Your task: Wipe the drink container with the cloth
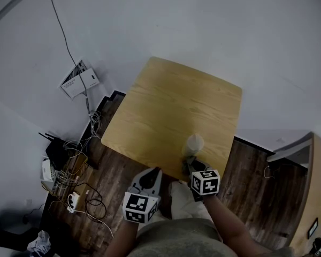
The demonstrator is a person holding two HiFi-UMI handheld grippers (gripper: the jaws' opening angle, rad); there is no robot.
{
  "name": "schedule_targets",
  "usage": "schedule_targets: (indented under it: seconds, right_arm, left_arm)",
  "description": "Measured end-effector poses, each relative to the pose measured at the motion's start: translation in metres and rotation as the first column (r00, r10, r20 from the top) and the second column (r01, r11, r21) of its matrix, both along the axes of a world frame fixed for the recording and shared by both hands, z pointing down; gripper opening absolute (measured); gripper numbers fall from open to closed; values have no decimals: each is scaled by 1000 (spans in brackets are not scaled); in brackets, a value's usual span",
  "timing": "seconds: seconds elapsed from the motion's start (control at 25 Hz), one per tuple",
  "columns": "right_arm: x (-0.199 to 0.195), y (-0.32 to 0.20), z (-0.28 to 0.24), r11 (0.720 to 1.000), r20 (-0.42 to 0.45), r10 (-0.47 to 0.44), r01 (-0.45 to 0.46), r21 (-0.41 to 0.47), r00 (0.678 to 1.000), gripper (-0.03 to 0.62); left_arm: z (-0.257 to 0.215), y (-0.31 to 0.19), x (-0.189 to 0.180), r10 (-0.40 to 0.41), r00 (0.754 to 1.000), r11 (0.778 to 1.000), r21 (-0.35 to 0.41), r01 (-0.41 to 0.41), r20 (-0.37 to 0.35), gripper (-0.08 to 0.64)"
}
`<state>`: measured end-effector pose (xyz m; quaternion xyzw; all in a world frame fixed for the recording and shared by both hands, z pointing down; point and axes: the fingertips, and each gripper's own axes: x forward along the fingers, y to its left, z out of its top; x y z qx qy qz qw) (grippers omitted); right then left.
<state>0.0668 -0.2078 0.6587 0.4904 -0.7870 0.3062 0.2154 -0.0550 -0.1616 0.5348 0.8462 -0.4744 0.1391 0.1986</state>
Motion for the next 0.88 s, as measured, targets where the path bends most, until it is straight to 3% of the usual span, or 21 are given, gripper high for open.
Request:
schedule_targets:
  seconds: [0.4, 0.88]
  right_arm:
    - [9, 9, -17, 999, 24, 37, -37, 31, 999, 26]
    - [59, 19, -102, 970, 89, 118, -133, 202, 989, 26]
  left_arm:
    - [0, 2, -1, 4, 1000, 1000, 3, -4, 2, 20]
    - [-5, -3, -2, -16, 1000, 1000, 18, 16, -5, 20]
